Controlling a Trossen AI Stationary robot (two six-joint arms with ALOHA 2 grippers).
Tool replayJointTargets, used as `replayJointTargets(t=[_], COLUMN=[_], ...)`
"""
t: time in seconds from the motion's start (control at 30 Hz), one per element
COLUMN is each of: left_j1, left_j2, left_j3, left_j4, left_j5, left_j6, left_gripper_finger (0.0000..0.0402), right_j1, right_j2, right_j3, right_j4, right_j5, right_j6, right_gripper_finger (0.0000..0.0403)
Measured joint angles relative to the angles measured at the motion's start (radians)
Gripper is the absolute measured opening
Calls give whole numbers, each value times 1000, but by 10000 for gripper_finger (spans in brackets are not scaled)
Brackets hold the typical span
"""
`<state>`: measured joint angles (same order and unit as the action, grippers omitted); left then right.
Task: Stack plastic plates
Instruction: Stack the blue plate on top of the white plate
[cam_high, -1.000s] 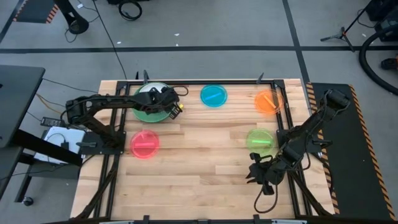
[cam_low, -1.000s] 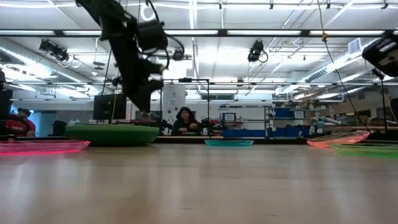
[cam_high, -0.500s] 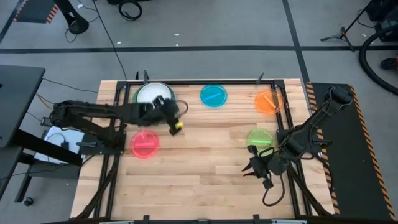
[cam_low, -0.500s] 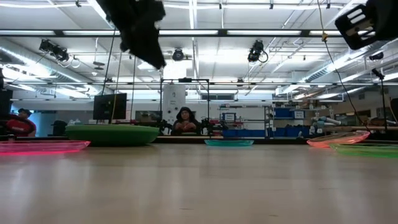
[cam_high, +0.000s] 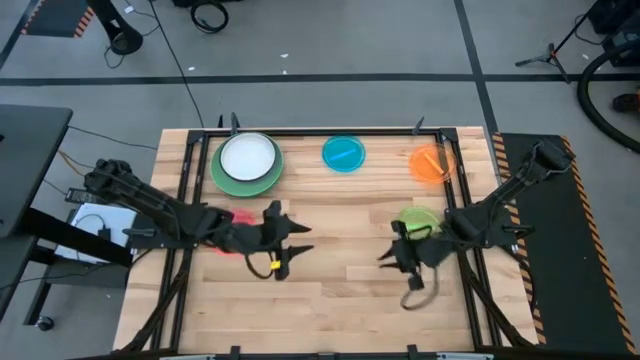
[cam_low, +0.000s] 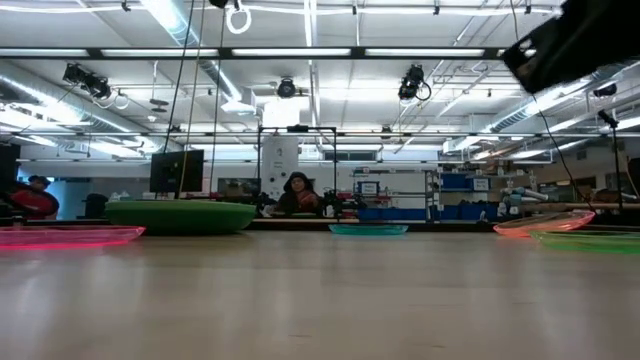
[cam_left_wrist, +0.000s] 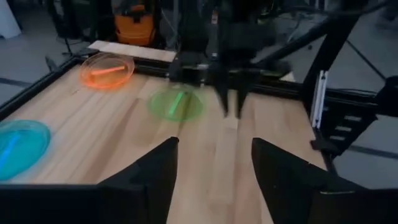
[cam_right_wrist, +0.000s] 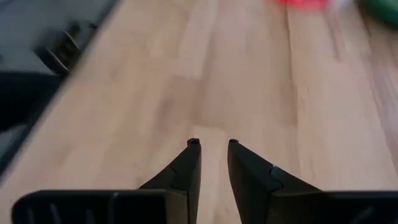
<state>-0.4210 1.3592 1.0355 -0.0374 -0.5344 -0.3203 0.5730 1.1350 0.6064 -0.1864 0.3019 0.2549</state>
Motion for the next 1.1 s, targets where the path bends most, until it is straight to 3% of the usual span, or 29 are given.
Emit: replayJointTargets(t=[0.23,0.4,0.6,0.8,1.1], left_j1=[-24,-12,41,121,148], left_j2=[16,58,96,43,-45], left_j3=[-3,-18,-148,-177,-177], left_j4=[-96,-69,36,101,75], left_j5=[-30,-58,-69,33,49], left_j6=[-35,-65,-86,37,97], left_gripper_finger=[254,263,263,263,263], right_j1=[-140,-152,-158,-253,-384], right_j2=[74,132,173,119,0], right_j3=[0,0,0,0,0], right_j4=[37,145,163,218,210], right_j5=[-56,-62,-62,-104,-164], right_j6=[-149,-161,-203,-281,-343], right_gripper_finger=[147,206,258,268,252])
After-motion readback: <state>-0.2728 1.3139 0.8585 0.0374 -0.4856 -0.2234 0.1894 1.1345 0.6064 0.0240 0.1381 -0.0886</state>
